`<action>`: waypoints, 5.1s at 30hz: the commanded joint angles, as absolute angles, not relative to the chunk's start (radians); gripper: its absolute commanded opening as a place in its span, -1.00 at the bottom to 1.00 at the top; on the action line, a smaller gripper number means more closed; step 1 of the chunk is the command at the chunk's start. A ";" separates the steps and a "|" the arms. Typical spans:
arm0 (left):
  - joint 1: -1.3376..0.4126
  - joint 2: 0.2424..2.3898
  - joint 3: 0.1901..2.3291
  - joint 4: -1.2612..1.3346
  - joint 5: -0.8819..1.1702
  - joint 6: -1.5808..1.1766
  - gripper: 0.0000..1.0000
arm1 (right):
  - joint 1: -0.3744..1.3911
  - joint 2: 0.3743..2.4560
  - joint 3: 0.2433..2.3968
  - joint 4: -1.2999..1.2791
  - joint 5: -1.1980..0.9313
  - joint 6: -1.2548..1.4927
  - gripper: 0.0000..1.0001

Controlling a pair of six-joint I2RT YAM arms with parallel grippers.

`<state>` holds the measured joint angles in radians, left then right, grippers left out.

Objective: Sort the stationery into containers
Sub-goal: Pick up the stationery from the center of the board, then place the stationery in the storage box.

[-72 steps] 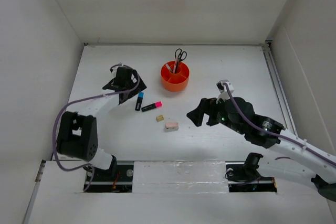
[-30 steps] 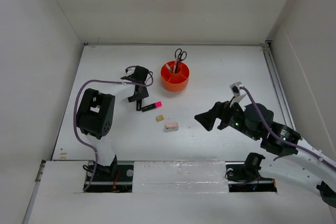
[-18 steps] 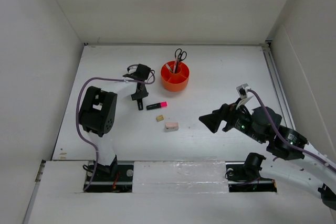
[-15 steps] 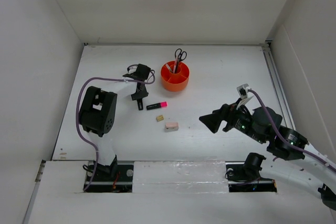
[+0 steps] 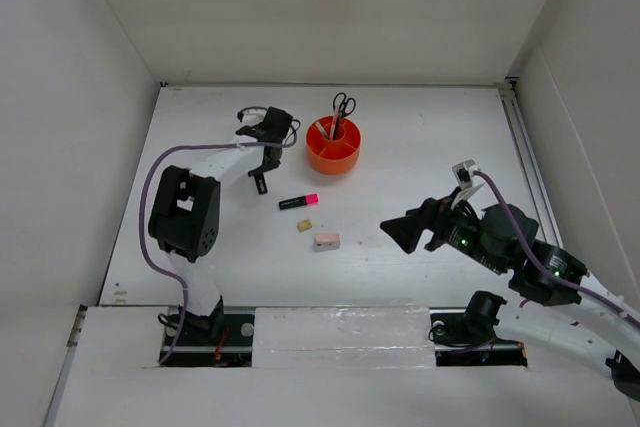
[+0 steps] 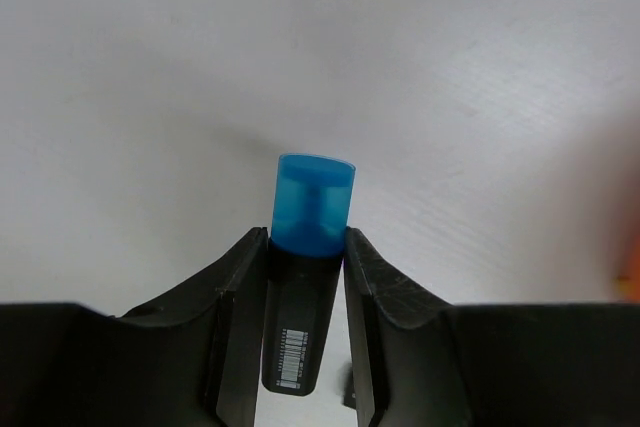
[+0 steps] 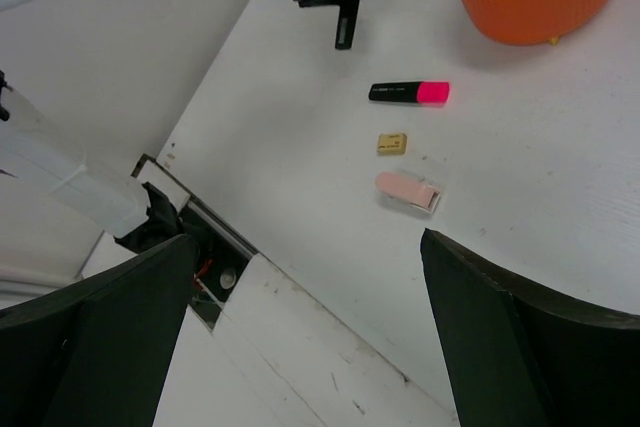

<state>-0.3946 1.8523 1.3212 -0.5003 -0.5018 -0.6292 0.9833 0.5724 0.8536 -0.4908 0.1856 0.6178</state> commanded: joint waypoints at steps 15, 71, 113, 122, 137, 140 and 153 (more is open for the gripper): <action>-0.396 1.434 1.123 0.562 0.046 -0.434 -1.00 | 0.991 0.551 0.884 -0.531 0.230 0.641 0.98; -0.362 1.861 0.881 1.282 0.173 -0.650 -1.00 | 0.991 0.529 0.894 -0.612 0.210 0.689 0.95; -0.362 1.888 0.899 1.302 0.210 -0.678 -1.00 | 0.991 0.511 0.894 -0.621 0.192 0.689 0.95; -0.362 1.898 0.890 1.313 0.189 -0.678 -1.00 | 0.991 0.511 0.904 -0.621 0.192 0.689 0.95; -0.362 1.916 0.851 1.313 0.176 -0.678 -1.00 | 0.991 0.520 0.904 -0.621 0.192 0.680 0.95; -0.362 1.916 0.839 1.336 0.186 -0.678 -0.89 | 0.991 0.520 0.904 -0.621 0.192 0.680 0.95; -0.362 1.858 0.810 1.367 0.195 -0.678 0.02 | 0.991 0.520 0.904 -0.621 0.192 0.680 0.95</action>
